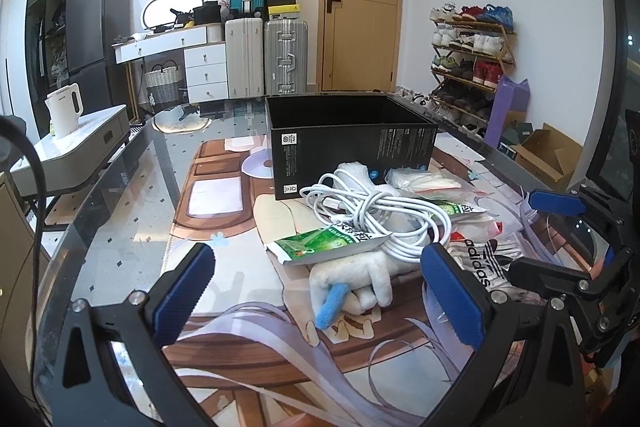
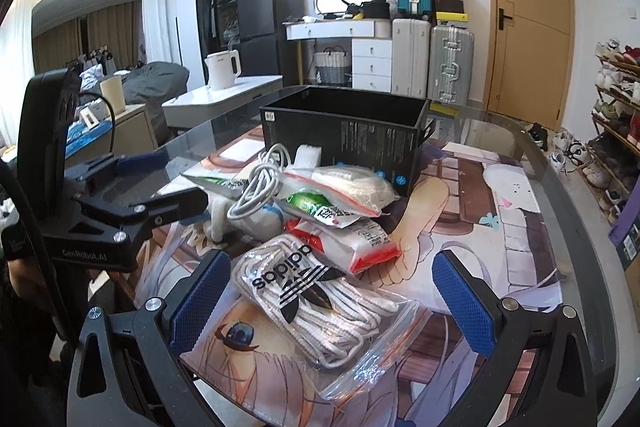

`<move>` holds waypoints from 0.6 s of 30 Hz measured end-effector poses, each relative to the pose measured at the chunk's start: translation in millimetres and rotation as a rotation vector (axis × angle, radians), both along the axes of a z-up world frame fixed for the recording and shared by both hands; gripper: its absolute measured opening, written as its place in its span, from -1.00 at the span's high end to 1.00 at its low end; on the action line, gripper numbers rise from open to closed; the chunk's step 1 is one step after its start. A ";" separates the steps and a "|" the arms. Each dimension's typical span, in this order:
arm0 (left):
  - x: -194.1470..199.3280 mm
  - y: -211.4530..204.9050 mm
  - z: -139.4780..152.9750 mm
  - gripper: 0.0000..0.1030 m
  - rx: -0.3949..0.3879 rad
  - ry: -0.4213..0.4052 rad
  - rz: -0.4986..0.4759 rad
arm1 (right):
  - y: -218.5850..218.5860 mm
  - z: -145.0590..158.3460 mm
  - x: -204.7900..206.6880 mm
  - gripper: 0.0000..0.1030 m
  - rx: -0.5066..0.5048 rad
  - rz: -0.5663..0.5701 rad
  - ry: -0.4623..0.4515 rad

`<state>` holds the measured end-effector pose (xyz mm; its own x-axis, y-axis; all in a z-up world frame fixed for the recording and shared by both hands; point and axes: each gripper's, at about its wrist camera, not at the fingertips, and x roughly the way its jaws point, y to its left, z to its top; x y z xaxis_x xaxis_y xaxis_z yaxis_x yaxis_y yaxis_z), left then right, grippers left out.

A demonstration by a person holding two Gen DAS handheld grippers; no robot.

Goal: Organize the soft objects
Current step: 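Move the right tool to the bagged adidas rope while the left tool reaches the white plush toy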

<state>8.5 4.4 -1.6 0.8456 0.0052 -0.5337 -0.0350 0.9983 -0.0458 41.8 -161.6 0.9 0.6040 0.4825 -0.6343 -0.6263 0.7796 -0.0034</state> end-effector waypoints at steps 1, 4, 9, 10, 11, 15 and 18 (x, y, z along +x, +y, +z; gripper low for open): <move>0.9 0.7 0.4 -1.00 0.002 0.005 0.000 | 0.8 -1.0 0.9 -0.99 -0.007 0.008 0.008; 2.9 6.0 0.1 -1.00 -0.009 0.020 -0.008 | 3.4 -4.1 4.4 -0.99 -0.019 0.032 0.035; 5.5 11.1 0.9 -1.00 -0.003 0.039 -0.022 | 7.6 -15.6 12.0 -0.99 -0.040 0.077 0.103; 6.2 11.4 0.9 -1.00 0.003 0.044 -0.021 | 8.2 -17.7 13.3 -0.99 -0.039 0.086 0.116; 7.2 12.5 0.7 -1.00 0.008 0.048 -0.015 | 8.5 -19.9 14.1 -0.99 -0.034 0.096 0.127; 9.9 17.1 -2.2 -1.00 -0.012 0.068 -0.014 | 12.6 -25.8 15.8 -0.99 -0.038 0.124 0.151; 11.7 18.3 -5.5 -1.00 -0.026 0.082 -0.021 | 15.6 -27.8 14.6 -0.99 -0.043 0.142 0.162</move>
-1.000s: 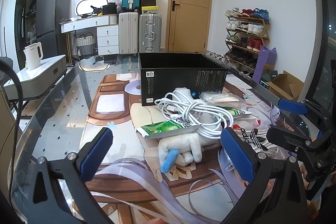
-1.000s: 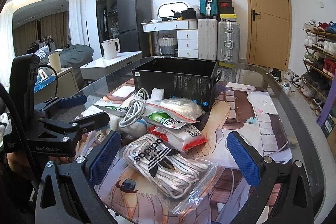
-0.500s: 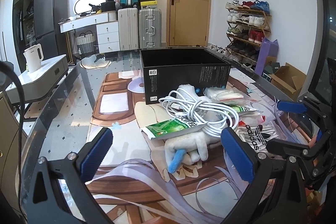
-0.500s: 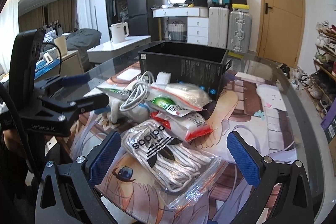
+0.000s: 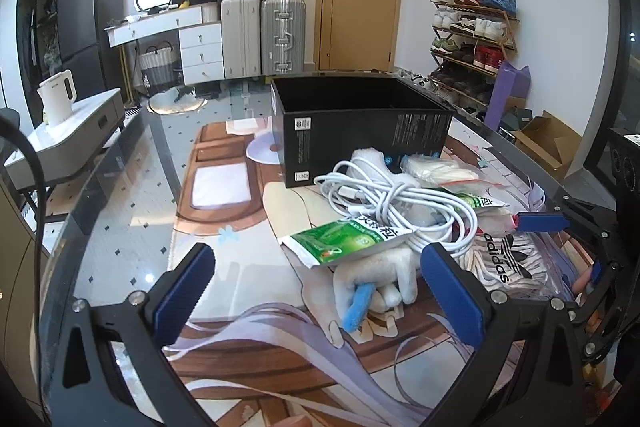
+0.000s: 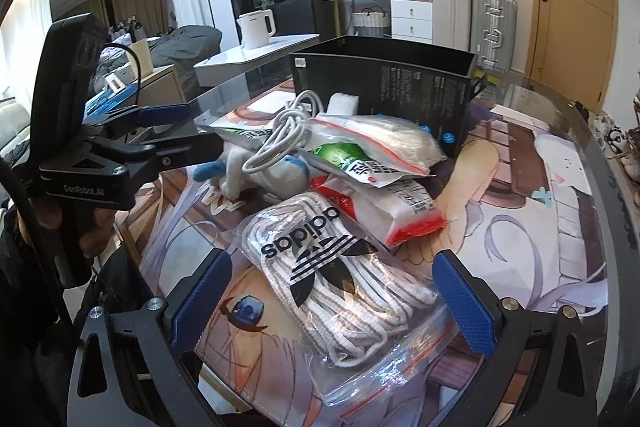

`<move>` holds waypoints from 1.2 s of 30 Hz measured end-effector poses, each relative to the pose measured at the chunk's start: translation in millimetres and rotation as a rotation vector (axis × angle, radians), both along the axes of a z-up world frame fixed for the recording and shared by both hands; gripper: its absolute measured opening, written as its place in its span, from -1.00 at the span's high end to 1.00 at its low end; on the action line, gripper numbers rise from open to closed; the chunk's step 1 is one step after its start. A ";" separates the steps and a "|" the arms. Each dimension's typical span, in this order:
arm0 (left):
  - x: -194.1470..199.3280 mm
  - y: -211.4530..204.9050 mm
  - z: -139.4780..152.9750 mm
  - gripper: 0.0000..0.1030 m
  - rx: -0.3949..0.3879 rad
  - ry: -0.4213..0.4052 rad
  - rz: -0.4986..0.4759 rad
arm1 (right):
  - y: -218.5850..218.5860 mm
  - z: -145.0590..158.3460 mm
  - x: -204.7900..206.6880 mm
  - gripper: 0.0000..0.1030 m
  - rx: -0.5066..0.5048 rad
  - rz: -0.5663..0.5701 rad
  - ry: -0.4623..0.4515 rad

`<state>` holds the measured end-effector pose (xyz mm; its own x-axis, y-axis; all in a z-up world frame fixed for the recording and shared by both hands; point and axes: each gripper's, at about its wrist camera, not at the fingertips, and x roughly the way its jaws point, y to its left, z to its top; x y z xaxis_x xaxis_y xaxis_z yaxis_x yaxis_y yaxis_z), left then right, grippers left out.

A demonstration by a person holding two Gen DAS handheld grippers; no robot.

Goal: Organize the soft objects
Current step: 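Move the right tool to the bagged adidas rope while the left tool reaches the white plush toy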

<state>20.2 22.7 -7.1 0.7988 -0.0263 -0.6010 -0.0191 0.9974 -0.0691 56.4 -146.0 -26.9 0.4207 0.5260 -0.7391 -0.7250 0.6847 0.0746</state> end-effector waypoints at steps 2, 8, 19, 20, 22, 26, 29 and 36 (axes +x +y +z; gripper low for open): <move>0.7 -0.9 -1.9 -1.00 -0.012 0.013 -0.007 | 0.5 -0.3 -3.7 -0.99 0.003 0.018 0.009; 1.3 -5.1 -7.2 -1.00 -0.002 0.034 -0.024 | 4.5 -3.0 -9.4 -0.91 0.004 0.061 0.012; 11.0 -8.2 -15.3 -1.00 -0.002 0.080 -0.026 | 9.6 -7.7 -16.3 -0.24 -0.024 0.057 -0.020; 12.2 -8.5 -15.9 -1.00 -0.006 0.085 -0.029 | 8.4 -7.5 -16.1 -0.18 -0.020 0.057 -0.018; 13.1 -8.6 -15.2 -1.00 -0.013 0.081 -0.035 | 6.6 -7.4 -18.3 -0.13 -0.018 0.056 -0.022; 15.5 -6.6 -16.5 -0.99 -0.029 0.091 -0.037 | 0.5 -5.5 -21.7 -0.01 0.007 0.044 -0.018; 16.8 -6.2 -17.8 -0.92 -0.037 0.097 -0.046 | -2.9 -4.2 -24.5 0.04 0.021 0.038 -0.021; 19.9 -13.9 -24.0 -0.54 -0.013 0.139 -0.079 | -3.6 -0.8 -30.7 0.10 0.040 0.036 -0.029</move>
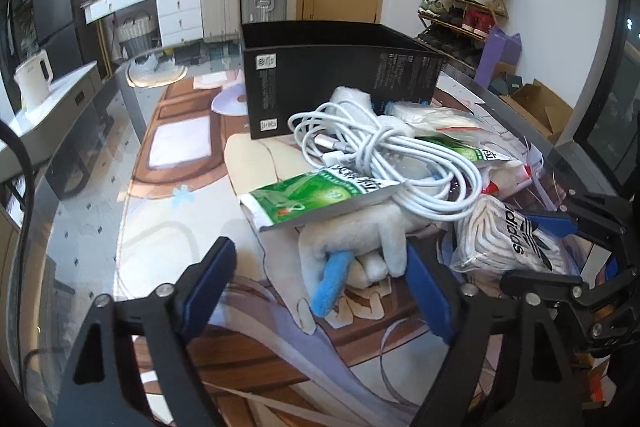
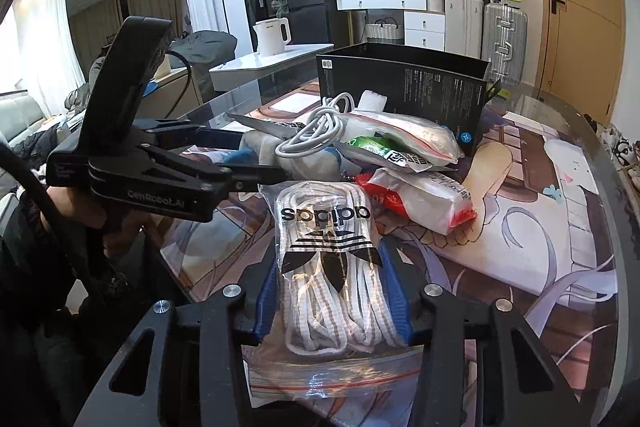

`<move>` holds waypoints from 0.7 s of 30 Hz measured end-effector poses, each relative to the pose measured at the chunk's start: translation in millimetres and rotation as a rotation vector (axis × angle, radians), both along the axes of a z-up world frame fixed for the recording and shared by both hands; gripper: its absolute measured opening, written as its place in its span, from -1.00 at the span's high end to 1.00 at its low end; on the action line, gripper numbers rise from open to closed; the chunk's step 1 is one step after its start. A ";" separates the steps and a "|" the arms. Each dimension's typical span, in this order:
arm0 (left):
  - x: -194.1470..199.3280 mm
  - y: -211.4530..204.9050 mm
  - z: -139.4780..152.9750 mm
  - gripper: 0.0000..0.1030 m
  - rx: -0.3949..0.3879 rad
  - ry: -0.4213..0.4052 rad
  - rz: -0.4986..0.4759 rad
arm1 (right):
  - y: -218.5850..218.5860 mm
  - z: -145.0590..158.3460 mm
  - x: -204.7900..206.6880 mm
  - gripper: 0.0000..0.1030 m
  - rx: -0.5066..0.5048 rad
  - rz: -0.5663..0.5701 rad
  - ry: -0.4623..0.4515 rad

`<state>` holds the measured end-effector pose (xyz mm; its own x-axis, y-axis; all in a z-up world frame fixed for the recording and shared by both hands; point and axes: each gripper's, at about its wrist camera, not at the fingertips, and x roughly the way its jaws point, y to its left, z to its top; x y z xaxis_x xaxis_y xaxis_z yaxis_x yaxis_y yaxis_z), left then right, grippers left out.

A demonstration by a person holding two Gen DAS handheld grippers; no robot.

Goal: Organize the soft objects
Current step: 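Move the right tool to the bagged adidas rope while the left tool reaches the white plush toy, then grasp the adidas rope bag with the right tool while the left tool grasps the plush toy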

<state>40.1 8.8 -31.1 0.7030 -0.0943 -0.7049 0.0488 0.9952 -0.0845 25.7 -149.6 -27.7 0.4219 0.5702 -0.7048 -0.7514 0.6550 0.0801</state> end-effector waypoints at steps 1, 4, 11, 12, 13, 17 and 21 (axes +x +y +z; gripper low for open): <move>-0.5 -1.2 -0.2 -0.52 0.001 -0.005 -0.008 | 0.4 0.1 -0.6 0.10 0.001 0.001 0.000; -1.7 -3.4 0.9 -0.35 -0.004 -0.015 -0.020 | 1.1 0.5 -1.6 0.10 0.000 0.001 -0.003; -6.0 -2.6 2.5 0.18 -0.064 -0.035 -0.056 | 0.0 0.1 -0.9 0.11 -0.001 -0.001 -0.005; -7.3 -3.1 2.7 0.20 -0.063 -0.039 -0.056 | 0.6 0.8 -1.5 0.11 -0.002 -0.003 -0.007; -9.1 -2.9 3.0 0.24 -0.061 -0.045 -0.058 | 0.3 0.7 -1.2 0.11 -0.003 -0.004 -0.008; -16.6 -0.8 5.3 0.34 -0.082 -0.061 -0.064 | -1.0 4.1 -4.2 0.13 0.005 -0.007 -0.016; -24.7 3.4 10.1 0.37 -0.093 -0.085 -0.063 | -0.8 9.8 -9.4 0.15 0.015 -0.002 -0.032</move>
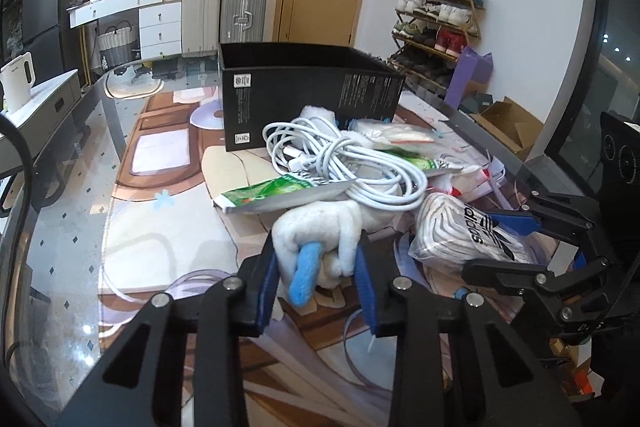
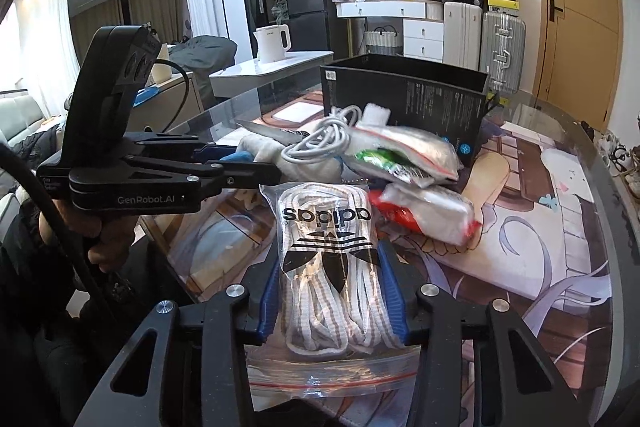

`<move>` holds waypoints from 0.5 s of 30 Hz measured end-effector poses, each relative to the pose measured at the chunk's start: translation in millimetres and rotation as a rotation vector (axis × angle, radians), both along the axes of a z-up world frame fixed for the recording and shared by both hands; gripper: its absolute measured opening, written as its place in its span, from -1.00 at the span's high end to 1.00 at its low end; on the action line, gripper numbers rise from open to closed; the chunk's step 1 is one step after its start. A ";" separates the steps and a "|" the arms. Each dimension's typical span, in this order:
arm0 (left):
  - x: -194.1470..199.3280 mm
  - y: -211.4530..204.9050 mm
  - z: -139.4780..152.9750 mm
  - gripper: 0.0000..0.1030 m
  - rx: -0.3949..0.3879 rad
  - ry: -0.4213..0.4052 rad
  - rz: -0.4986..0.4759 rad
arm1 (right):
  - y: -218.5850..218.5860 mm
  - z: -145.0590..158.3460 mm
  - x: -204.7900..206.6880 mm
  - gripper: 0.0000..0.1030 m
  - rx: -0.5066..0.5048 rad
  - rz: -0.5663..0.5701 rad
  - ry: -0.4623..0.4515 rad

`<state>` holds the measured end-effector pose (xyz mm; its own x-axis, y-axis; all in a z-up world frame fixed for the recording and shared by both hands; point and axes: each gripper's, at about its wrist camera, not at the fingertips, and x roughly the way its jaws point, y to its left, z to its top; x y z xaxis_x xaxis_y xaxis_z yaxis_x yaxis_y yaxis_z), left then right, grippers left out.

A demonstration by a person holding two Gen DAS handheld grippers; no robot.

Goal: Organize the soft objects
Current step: 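Grasp the adidas rope bag with the right tool while the left tool grasps the plush toy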

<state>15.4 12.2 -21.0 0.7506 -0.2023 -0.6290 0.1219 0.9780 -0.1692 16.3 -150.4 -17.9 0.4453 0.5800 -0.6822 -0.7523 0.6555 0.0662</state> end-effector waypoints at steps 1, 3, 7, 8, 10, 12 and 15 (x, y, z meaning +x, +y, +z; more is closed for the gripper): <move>-3.1 0.8 1.8 0.37 0.000 -0.006 -0.001 | -0.5 1.4 -1.5 0.15 0.001 -0.001 -0.003; -6.6 0.5 3.5 0.38 0.003 -0.012 0.002 | -0.7 5.1 -4.0 0.16 0.006 -0.002 -0.009; -17.4 6.3 8.0 0.38 -0.001 -0.028 0.018 | -1.5 12.5 -8.7 0.17 0.016 -0.013 -0.032; -20.2 8.6 9.9 0.38 -0.002 -0.033 0.024 | -2.2 14.4 -9.3 0.17 0.017 -0.015 -0.036; -23.8 10.4 13.3 0.38 -0.003 -0.042 0.031 | -3.7 18.3 -10.7 0.17 0.019 -0.025 -0.047; -27.9 14.0 19.4 0.38 -0.007 -0.057 0.040 | -5.1 21.6 -11.7 0.17 0.023 -0.035 -0.056; -34.1 16.8 30.4 0.38 -0.014 -0.085 0.045 | -7.1 27.7 -12.4 0.17 0.032 -0.053 -0.073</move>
